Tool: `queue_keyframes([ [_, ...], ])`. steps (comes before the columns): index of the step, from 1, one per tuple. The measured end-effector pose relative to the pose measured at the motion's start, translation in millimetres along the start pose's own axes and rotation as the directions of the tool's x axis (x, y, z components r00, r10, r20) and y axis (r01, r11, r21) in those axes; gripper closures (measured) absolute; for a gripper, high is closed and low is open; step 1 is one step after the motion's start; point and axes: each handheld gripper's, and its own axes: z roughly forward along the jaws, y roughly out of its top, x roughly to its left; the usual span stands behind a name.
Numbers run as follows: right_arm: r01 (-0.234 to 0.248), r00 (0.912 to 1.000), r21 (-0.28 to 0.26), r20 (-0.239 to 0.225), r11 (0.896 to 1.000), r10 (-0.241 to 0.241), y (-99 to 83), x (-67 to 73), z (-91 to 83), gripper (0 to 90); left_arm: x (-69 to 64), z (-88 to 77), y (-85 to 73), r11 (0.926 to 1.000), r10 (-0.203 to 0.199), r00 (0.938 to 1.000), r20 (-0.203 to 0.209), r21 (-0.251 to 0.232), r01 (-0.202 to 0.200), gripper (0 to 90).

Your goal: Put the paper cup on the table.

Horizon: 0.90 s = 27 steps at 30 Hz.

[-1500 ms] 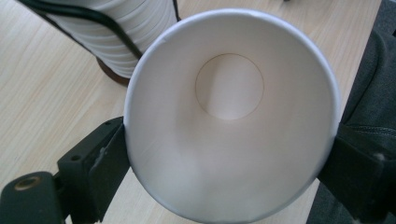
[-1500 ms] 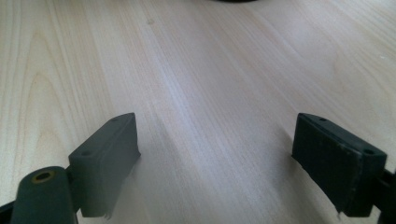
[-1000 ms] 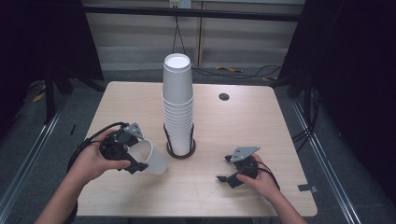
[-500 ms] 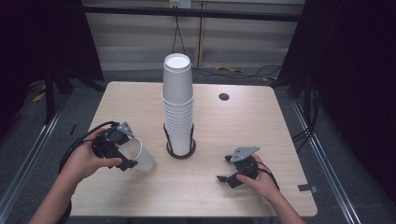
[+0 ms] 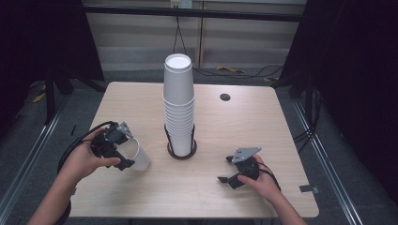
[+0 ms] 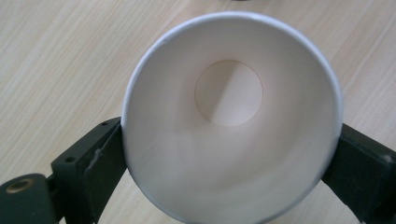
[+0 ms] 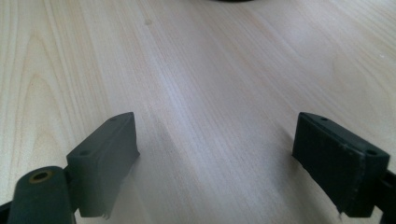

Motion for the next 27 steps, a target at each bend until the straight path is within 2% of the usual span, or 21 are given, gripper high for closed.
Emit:
queue_keyframes([
  [5, 0.0, 1.0, 0.0, 0.0, 1.0, 0.0, 0.0, 0.1, 0.0, 13.4, -0.6, 4.6, 0.7, 0.9998, -0.017, 0.9999, -0.001, -0.009, 0.017, 6.3],
  [10, 0.0, 1.0, -0.001, 0.001, 1.0, 0.0, -0.1, 0.1, -0.1, 13.5, -0.7, 8.8, 0.7, 0.9994, -0.014, 0.9998, 0.014, -0.03, 0.015, 5.6],
  [14, 0.0, 1.0, 0.0, 0.001, 1.0, 0.0, -0.1, 0.1, -0.1, 13.5, -1.1, 10.5, 2.4, 0.999, -0.008, 0.9999, 0.01, -0.043, 0.009, 5.2],
  [18, -0.001, 1.0, -0.001, 0.001, 1.0, 0.001, -0.1, 0.4, -0.1, 13.6, -2.6, 13.0, 3.4, 0.9974, -0.016, 0.9998, 0.007, -0.07, 0.017, 4.9],
  [20, -0.004, 1.0, -0.002, 0.0, 1.0, 0.004, -0.1, 0.6, -0.1, 13.6, -3.0, 14.7, 3.8, 0.9961, -0.005, 1.0, 0.004, -0.088, 0.006, 4.8],
  [22, -0.005, 1.0, -0.002, 0.0, 1.0, 0.005, -0.1, 0.6, -0.1, 13.6, -3.5, 16.5, 4.0, 0.994, -0.02, 0.9998, 0.0, -0.108, 0.02, 4.9],
  [27, -0.004, 1.0, -0.002, 0.0, 1.0, 0.004, -0.1, 0.6, -0.1, 13.7, -4.4, 19.7, 5.3, 0.9913, -0.007, 1.0, -0.002, -0.131, 0.006, 4.9],
])
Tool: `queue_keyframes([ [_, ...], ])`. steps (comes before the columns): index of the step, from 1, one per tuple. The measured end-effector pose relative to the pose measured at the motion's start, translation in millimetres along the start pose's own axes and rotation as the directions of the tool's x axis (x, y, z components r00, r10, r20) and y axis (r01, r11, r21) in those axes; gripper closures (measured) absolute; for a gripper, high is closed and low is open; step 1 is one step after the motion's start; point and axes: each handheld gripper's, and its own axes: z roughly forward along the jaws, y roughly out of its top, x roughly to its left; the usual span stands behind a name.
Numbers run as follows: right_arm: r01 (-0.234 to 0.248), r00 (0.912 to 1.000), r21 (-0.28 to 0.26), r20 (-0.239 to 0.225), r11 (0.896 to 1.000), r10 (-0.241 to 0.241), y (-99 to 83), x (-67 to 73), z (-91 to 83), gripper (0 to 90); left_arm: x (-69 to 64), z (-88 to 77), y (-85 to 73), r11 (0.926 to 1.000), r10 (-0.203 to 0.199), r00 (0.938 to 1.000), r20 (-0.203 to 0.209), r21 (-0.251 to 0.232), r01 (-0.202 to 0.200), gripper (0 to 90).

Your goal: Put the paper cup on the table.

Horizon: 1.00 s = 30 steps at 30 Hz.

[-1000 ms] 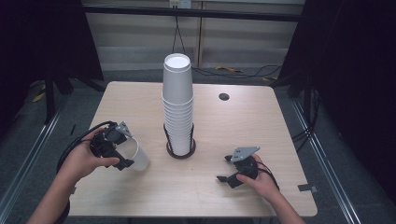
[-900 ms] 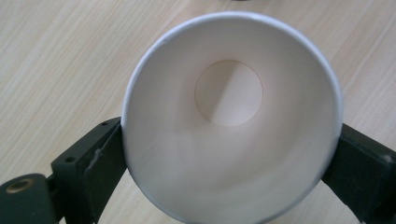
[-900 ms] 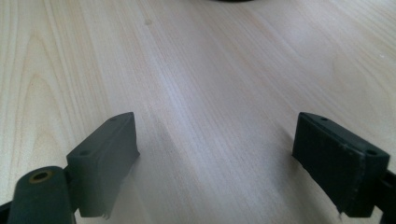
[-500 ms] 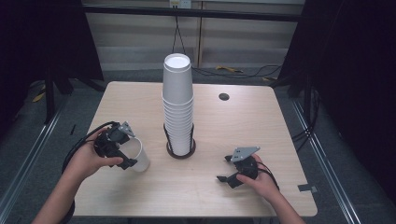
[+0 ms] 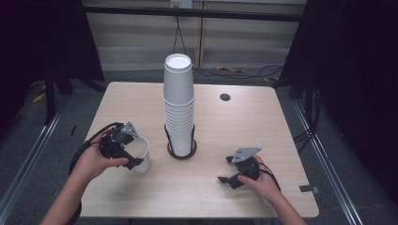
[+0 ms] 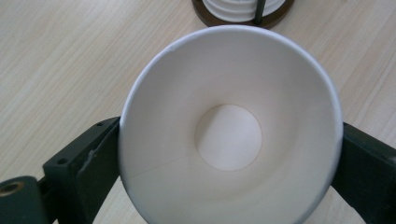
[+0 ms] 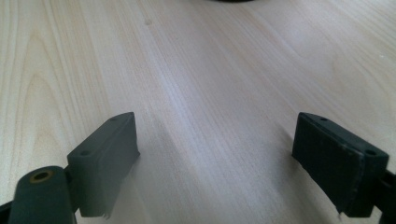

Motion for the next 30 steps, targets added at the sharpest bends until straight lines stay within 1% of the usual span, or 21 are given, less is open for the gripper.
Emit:
queue_keyframes([
  [3, -0.001, 1.0, 0.0, -0.001, 1.0, 0.001, 0.0, -0.1, 0.0, 13.6, -0.7, 2.1, 0.3, 0.9999, -0.009, 1.0, 0.002, -0.014, 0.009, 4.8],
  [5, -0.001, 1.0, 0.0, -0.001, 1.0, 0.001, 0.0, 0.0, 0.0, 13.6, -0.7, 3.9, 0.2, 0.9994, -0.012, 0.9999, 0.003, -0.032, 0.012, 4.7],
  [6, -0.001, 1.0, 0.0, -0.001, 1.0, 0.001, 0.0, 0.0, 0.0, 13.7, -1.0, 4.8, -0.1, 0.9988, -0.024, 0.9997, 0.008, -0.043, 0.024, 4.7],
  [11, 0.003, 1.0, 0.001, 0.001, 1.0, -0.003, 0.0, -0.3, 0.0, 13.6, -0.6, 7.8, -2.6, 0.9961, -0.036, 0.9993, 0.01, -0.081, 0.037, 4.4],
  [12, 0.0, 1.0, 0.0, 0.0, 1.0, 0.0, 0.0, -0.1, 0.0, 13.6, 0.0, 7.8, -3.3, 0.996, -0.035, 0.9992, 0.017, -0.082, 0.037, 4.4],
  [14, 0.003, 1.0, 0.001, 0.0, 1.0, -0.003, 0.0, -0.3, 0.0, 13.6, -0.3, 8.6, -4.7, 0.9947, -0.044, 0.9989, 0.017, -0.093, 0.045, 4.4],
  [18, 0.003, 1.0, 0.001, 0.001, 1.0, -0.003, 0.0, -0.4, 0.0, 13.6, 0.0, 9.9, -6.1, 0.9943, -0.048, 0.9985, 0.027, -0.094, 0.05, 4.3],
  [19, -0.001, 1.0, 0.0, -0.001, 1.0, 0.001, 0.0, -0.2, 0.0, 13.6, -0.3, 11.1, -6.4, 0.994, -0.047, 0.9987, 0.021, -0.098, 0.048, 4.2],
  [22, 0.003, 1.0, 0.001, 0.001, 1.0, -0.003, 0.0, -0.4, 0.0, 13.6, -0.9, 13.6, -7.7, 0.9935, -0.048, 0.9986, 0.021, -0.102, 0.05, 4.0],
  [26, 0.004, 1.0, 0.001, 0.0, 1.0, -0.004, 0.0, -0.5, 0.1, 13.5, -1.9, 16.2, -9.8, 0.9918, -0.058, 0.9982, 0.016, -0.113, 0.06, 4.1],
  [30, 0.003, 1.0, 0.001, 0.0, 1.0, -0.003, 0.0, -0.4, 0.0, 13.5, -2.7, 18.0, -11.7, 0.9922, -0.059, 0.9981, 0.016, -0.109, 0.06, 4.6],
])
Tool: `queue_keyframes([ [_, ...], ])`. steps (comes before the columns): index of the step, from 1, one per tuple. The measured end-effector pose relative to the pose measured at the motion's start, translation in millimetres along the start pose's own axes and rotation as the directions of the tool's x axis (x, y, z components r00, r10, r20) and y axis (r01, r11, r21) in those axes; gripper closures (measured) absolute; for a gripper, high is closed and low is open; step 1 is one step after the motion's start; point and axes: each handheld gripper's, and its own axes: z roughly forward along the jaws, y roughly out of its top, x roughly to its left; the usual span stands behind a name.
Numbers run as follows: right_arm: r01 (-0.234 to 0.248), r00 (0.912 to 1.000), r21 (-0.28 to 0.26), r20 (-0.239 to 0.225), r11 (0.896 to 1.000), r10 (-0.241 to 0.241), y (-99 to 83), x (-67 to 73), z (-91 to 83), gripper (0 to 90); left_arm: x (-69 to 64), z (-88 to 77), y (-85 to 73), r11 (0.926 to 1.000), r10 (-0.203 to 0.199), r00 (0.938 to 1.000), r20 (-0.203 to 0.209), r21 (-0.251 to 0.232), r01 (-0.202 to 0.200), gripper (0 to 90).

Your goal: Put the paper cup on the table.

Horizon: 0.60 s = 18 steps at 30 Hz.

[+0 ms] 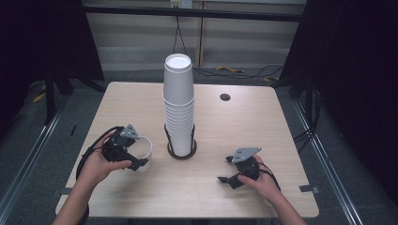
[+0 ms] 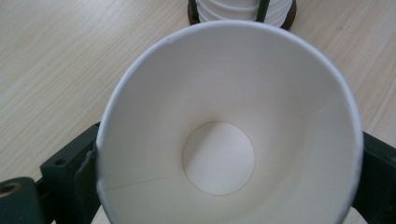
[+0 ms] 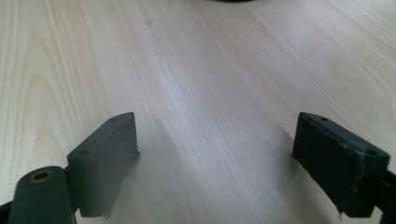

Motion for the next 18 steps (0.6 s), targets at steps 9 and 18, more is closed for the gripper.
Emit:
queue_keyframes([
  [9, -0.001, 1.0, 0.0, -0.001, 1.0, 0.001, 0.0, 0.0, 0.0, 13.5, -0.7, 0.9, -6.1, 0.9996, -0.019, 0.9997, 0.014, -0.02, 0.019, 4.9],
  [18, 0.0, 1.0, 0.0, 0.001, 1.0, 0.0, 0.0, 0.0, 0.1, 13.4, -0.3, 4.1, -13.2, 0.998, -0.04, 0.9988, 0.028, -0.048, 0.041, 7.3],
])
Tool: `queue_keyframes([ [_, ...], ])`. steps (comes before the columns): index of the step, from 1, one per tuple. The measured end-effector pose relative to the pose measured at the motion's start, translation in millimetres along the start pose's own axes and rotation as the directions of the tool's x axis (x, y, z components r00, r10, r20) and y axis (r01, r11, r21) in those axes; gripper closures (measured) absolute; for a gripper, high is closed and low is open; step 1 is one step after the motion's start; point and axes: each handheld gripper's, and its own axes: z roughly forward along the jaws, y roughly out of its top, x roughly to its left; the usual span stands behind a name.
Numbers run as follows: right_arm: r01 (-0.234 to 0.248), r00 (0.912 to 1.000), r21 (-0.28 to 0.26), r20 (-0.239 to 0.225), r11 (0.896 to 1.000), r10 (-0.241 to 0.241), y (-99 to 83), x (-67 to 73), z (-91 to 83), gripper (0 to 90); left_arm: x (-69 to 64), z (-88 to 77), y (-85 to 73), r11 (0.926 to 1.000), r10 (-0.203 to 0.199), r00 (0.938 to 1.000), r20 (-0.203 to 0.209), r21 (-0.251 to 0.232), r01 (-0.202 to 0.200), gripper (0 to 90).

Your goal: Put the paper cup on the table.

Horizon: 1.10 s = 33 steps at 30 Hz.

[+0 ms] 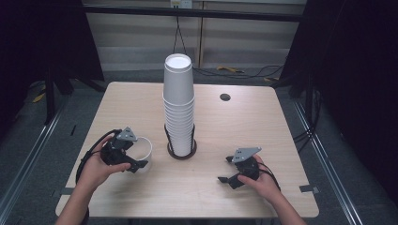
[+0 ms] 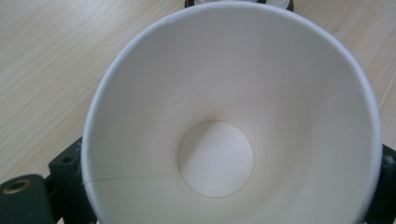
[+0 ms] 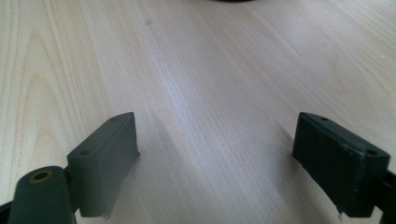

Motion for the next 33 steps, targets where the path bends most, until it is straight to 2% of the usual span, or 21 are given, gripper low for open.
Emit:
queue_keyframes([
  [3, -0.001, 1.0, 0.001, -0.001, 1.0, 0.001, 0.0, 0.0, 0.0, 13.4, 0.4, 0.7, -3.4, 1.0, 0.0, 1.0, 0.008, -0.008, 0.0, 11.0],
  [9, -0.001, 1.0, 0.001, -0.001, 1.0, 0.001, 0.0, 0.0, -0.1, 13.4, -0.1, -0.8, -7.0, 0.9999, -0.002, 1.0, 0.008, -0.014, 0.002, 12.1],
  [14, -0.001, 1.0, 0.0, -0.001, 1.0, 0.001, 0.0, 0.0, 0.0, 13.5, 2.1, 1.0, -11.9, 0.9992, -0.024, 0.9993, 0.027, -0.031, 0.025, 13.2],
  [22, 0.0, 1.0, 0.0, 0.0, 1.0, 0.0, 0.0, 0.0, 0.0, 13.4, 0.6, 3.3, -18.5, 0.9988, -0.026, 0.9994, 0.022, -0.04, 0.027, 15.0],
  [28, 0.0, 1.0, 0.0, 0.0, 1.0, 0.0, 0.0, 0.0, 0.0, 13.5, 0.5, 6.3, -29.2, 0.9989, -0.038, 0.9988, 0.032, -0.025, 0.039, 15.8],
  [33, 0.0, 1.0, 0.0, 0.0, 1.0, 0.0, 0.0, 0.0, 0.0, 13.5, 1.3, 5.1, -37.2, 0.998, -0.05, 0.9982, 0.034, -0.038, 0.051, 15.8],
])
